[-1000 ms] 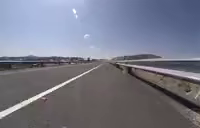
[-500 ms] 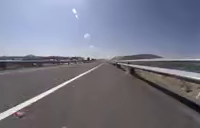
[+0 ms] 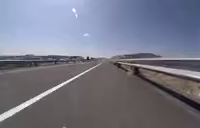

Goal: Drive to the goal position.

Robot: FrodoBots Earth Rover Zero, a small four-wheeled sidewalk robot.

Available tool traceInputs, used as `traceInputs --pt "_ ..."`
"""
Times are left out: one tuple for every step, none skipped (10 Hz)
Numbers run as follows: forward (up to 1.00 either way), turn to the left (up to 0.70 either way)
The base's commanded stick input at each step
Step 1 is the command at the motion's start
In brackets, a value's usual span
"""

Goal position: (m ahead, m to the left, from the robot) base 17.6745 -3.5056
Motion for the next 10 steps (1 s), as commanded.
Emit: traceInputs --pt "1.00 0.00" --pt "1.00 0.00" --pt "1.00 0.00" --pt "1.00 0.00" --pt "1.00 0.00" --pt "1.00 0.00" --pt "1.00 0.00" --pt "1.00 0.00" --pt "1.00 0.00" --pt "1.00 0.00"
